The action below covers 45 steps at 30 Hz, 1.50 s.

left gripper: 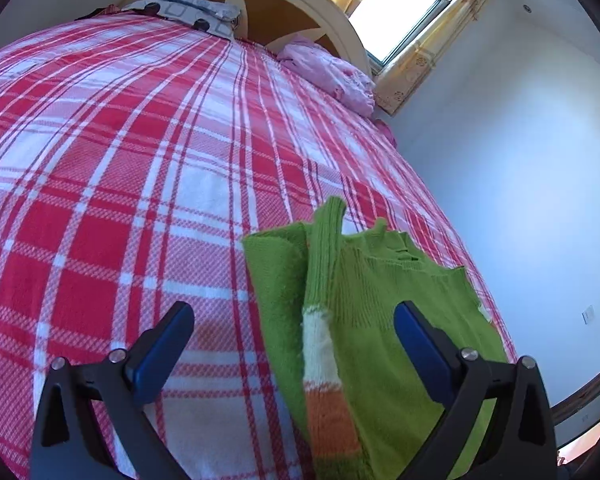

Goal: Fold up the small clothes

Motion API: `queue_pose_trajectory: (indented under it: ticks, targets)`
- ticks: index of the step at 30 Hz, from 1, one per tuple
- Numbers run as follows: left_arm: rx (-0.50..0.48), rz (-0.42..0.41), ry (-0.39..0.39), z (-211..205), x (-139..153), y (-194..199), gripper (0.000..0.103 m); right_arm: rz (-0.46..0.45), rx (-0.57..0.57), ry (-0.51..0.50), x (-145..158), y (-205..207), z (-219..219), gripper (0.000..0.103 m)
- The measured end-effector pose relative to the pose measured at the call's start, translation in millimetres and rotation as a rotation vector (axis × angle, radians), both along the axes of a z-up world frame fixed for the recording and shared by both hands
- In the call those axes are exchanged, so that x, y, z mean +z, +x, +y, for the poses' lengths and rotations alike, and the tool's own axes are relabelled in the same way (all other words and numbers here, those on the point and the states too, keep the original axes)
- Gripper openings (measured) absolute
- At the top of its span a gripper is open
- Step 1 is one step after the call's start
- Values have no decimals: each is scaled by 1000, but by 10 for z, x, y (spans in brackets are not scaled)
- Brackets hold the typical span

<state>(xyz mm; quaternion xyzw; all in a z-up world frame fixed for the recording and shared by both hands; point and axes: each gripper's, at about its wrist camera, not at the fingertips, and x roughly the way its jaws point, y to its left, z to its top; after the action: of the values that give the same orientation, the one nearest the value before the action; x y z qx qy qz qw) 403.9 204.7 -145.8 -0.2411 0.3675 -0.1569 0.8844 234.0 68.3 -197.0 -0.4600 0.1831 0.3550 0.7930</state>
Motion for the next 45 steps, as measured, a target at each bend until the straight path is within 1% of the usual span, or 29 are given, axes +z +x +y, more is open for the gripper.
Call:
queue_pose_trajectory:
  ticks: [2, 3, 5, 6, 7, 8, 9, 10, 11, 12, 13, 14, 15, 17, 26, 29, 31, 34, 36, 38, 40, 45]
  targets:
    - [-11, -3, 7, -23, -2, 25, 98, -8, 2, -1, -4, -40, 10, 33]
    - [-22, 1, 1, -40, -19, 47, 93, -11, 2, -2, -7, -69, 14, 33]
    - [-46, 16, -4, -72, -49, 118, 87, -12, 1, -3, -5, -89, 21, 33]
    - [-52, 20, -2, -84, -59, 139, 87, -13, 1, -3, -4, -105, 23, 33]
    - [-56, 19, -7, -85, -66, 160, 84, -15, 1, -3, -2, -148, 27, 33]
    - [-63, 17, -15, -90, -68, 179, 72, -18, 1, -4, 1, -163, 31, 33]
    - [-70, 25, -26, -88, -84, 198, 58, -22, 1, -5, 0, -228, 29, 33]
    - [-73, 40, -42, -77, -122, 218, 49, -25, 2, -5, 2, -246, 32, 32]
    - [-79, 45, -57, -62, -153, 221, 25, -26, 5, -8, -1, -263, 35, 29]
    - [-91, 49, -104, -21, -187, 216, 17, -26, 8, -11, -2, -283, 46, 19]
    - [-86, 46, -126, 3, -196, 225, 17, -29, 17, -22, -20, -317, 62, 9]
    - [-80, 46, -157, 50, -212, 212, 17, -37, 18, -32, -41, -347, 76, 6]
    - [-76, 58, -195, 97, -250, 210, 17, -44, 21, -40, -49, -379, 90, 6]
    - [-72, 70, -220, 117, -273, 216, 16, -38, 19, -35, -40, -404, 87, 6]
    - [-75, 82, -284, 177, -300, 200, 15, 33, 11, 27, 107, -391, -1, 6]
    - [-67, 95, -300, 188, -276, 181, 14, 83, 4, 86, 251, -326, -85, 6]
    - [-62, 91, -335, 201, -251, 146, 14, 119, -17, 141, 382, -268, -171, 6]
    - [-35, 86, -427, 243, -218, 77, 14, 152, -44, 213, 544, -201, -319, 6]
    - [-21, 77, -458, 257, -190, 44, 14, 169, -60, 255, 627, -167, -425, 6]
    - [-8, 71, -453, 221, -141, 27, 14, 184, -79, 290, 721, -115, -529, 6]
    - [11, 83, -448, 182, -118, 25, 14, 209, -96, 321, 783, -59, -622, 6]
    - [36, 81, -507, 122, -79, 45, 14, 259, -124, 388, 866, 24, -804, 6]
